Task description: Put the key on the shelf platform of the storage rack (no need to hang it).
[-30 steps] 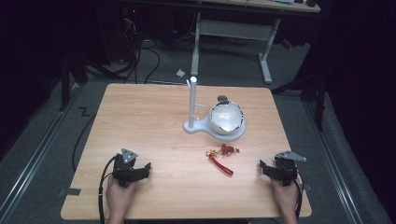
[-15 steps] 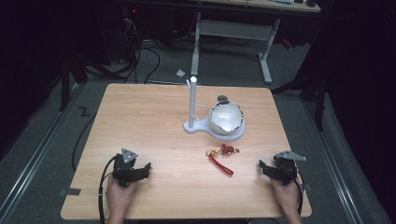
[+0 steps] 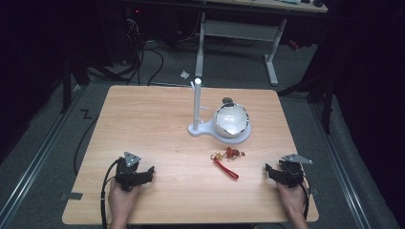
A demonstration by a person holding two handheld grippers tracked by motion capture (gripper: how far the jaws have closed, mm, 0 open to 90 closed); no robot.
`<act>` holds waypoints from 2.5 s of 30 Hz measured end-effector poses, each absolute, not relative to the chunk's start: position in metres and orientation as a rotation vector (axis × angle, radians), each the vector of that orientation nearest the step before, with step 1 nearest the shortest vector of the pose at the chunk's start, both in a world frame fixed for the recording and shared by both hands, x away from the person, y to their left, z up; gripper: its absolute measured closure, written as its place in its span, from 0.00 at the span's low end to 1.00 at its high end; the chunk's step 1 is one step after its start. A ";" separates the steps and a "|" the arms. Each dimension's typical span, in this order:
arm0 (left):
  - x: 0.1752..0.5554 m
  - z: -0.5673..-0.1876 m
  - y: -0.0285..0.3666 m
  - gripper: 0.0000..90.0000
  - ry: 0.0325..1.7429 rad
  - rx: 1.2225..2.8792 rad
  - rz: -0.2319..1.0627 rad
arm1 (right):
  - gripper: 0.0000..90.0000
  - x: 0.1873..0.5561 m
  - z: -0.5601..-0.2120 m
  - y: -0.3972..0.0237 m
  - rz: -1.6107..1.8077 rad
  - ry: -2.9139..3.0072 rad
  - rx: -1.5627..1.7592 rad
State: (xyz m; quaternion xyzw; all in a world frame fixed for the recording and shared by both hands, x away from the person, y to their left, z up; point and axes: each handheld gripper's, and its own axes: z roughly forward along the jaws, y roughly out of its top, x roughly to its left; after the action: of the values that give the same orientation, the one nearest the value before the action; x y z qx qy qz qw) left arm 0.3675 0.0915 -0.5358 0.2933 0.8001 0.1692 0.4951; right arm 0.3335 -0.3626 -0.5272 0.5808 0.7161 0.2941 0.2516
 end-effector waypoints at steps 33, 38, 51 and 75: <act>0.368 -0.536 0.092 0.23 1.938 0.713 0.406 | 0.52 0.321 -0.511 -0.330 0.998 2.047 1.435; 0.368 -0.536 0.092 0.23 1.938 0.713 0.405 | 0.52 0.324 -0.507 -0.321 1.012 2.070 1.414; 0.367 -0.536 0.092 0.23 1.936 0.717 0.409 | 0.49 0.341 -0.500 -0.296 1.020 2.125 1.341; 0.367 -0.536 0.092 0.23 1.934 0.720 0.408 | 0.37 0.384 -0.502 -0.266 1.038 2.205 1.344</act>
State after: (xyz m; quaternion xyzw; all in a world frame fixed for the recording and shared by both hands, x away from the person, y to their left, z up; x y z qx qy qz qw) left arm 0.3671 0.0919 -0.5359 0.2971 0.7983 0.1685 0.4960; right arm 0.3844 -0.2656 -0.5019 0.4753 0.7795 0.3669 0.1785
